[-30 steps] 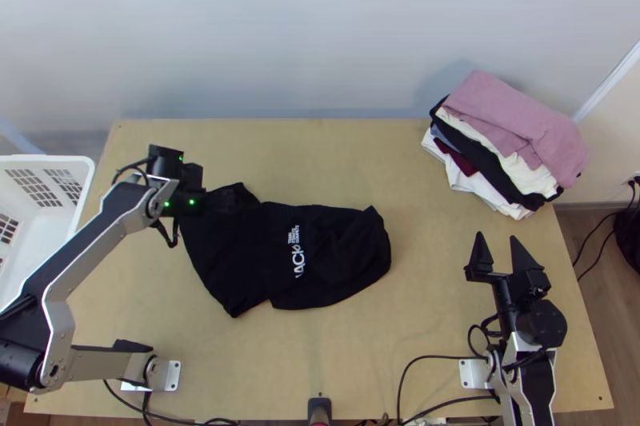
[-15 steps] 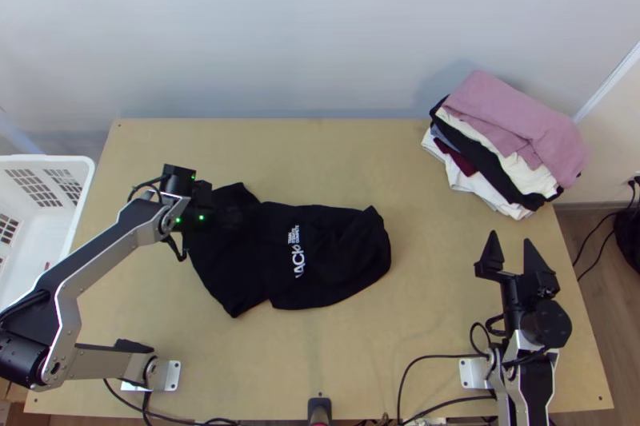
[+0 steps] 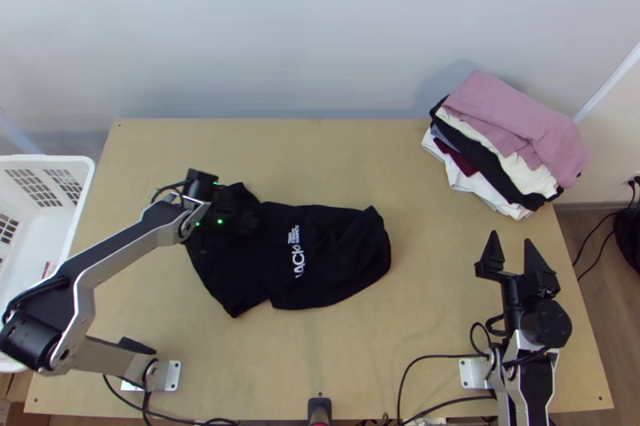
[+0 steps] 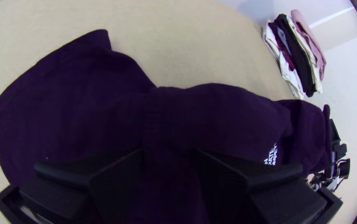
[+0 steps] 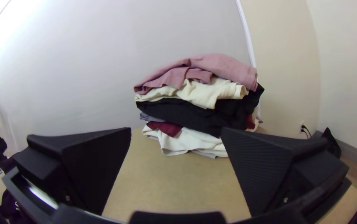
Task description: Fold the t-shirt
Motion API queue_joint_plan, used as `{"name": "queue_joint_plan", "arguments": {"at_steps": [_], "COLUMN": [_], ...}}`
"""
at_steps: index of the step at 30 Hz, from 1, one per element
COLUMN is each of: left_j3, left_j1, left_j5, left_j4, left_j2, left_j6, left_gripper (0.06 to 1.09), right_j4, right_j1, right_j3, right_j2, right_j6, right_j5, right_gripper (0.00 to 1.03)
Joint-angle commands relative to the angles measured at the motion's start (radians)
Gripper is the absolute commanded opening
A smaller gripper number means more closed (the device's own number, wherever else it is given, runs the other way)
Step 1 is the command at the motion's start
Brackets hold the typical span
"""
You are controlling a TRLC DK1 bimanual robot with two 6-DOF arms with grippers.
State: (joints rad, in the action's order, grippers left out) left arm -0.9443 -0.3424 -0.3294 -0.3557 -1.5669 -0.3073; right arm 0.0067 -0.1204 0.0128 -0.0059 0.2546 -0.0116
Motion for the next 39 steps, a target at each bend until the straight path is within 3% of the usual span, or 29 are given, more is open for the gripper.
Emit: {"name": "queue_joint_plan", "arguments": {"at_steps": [1, 4, 5, 13, 29, 39], "left_j3": [-0.022, -0.022, -0.027, -0.134, -0.648, -0.758], "left_j1": [-0.01, -0.012, -0.01, 0.059, 0.362, 0.302], "left_j5": [-0.002, 0.062, 0.069, 0.069, 0.061, 0.059], "left_j4": [0.015, 0.038, 0.046, -0.042, -0.262, -0.381], "left_j2": [-0.035, -0.021, -0.013, 0.111, 0.114, 0.145], "left_j6": [-0.023, -0.039, -0.039, -0.039, 0.043, 0.047], "left_gripper": [0.64, 0.16, 0.1, 0.1, 0.1, 0.1], "right_j4": [-0.022, -0.022, -0.022, -0.022, -0.022, -0.022], "right_j1": [-0.004, -0.004, -0.004, -0.004, -0.005, -0.004], "right_j3": [-0.004, -0.004, -0.004, -0.004, -0.004, -0.002], "right_j2": [0.004, 0.004, 0.004, 0.004, 0.004, 0.004], "right_j6": [0.011, 0.011, 0.011, 0.011, 0.011, 0.011], "right_j5": [-0.013, -0.013, -0.013, -0.013, -0.013, -0.013], "right_gripper": [0.98, 0.98, 0.98, 0.98, 0.98, 0.98]}}
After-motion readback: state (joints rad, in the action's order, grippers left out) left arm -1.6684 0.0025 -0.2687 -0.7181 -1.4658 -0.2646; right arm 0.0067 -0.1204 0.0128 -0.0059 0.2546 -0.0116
